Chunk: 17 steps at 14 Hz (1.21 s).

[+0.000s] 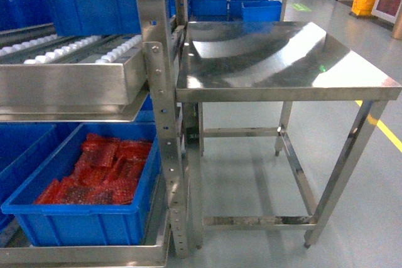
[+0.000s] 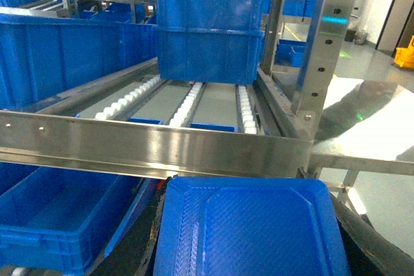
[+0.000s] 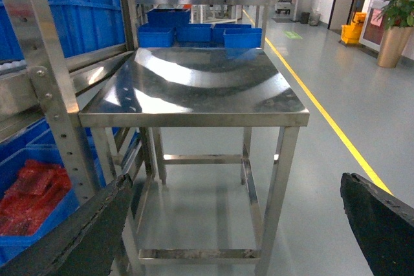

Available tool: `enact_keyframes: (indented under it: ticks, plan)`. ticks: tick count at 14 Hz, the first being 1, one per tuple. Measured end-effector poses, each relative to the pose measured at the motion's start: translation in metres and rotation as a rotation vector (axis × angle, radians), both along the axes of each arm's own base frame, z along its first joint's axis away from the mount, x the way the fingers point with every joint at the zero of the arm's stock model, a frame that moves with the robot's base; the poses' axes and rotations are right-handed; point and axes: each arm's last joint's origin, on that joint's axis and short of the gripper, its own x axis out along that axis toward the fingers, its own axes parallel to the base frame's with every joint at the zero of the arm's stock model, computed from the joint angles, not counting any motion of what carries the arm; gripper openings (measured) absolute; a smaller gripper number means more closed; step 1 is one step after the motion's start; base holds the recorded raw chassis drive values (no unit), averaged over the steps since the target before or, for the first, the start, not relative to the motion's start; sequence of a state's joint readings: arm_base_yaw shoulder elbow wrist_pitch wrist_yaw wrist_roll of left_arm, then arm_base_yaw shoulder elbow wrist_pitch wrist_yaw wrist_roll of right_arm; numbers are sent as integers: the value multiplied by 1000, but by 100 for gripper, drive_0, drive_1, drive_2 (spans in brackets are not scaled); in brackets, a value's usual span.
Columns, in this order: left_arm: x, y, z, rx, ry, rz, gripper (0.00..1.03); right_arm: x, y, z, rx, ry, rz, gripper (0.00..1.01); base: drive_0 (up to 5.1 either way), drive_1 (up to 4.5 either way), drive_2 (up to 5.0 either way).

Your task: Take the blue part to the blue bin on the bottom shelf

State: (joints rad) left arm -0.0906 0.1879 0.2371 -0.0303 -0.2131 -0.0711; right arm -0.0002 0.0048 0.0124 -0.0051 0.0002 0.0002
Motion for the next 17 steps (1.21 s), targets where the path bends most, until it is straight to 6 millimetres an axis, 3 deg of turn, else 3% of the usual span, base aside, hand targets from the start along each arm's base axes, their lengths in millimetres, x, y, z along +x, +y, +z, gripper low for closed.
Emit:
enact_keyframes:
  ticks: [17]
  plan:
    - [0,0,0,0,-2,0,44,0,0,0,0,-2,0,98,-504,241,241]
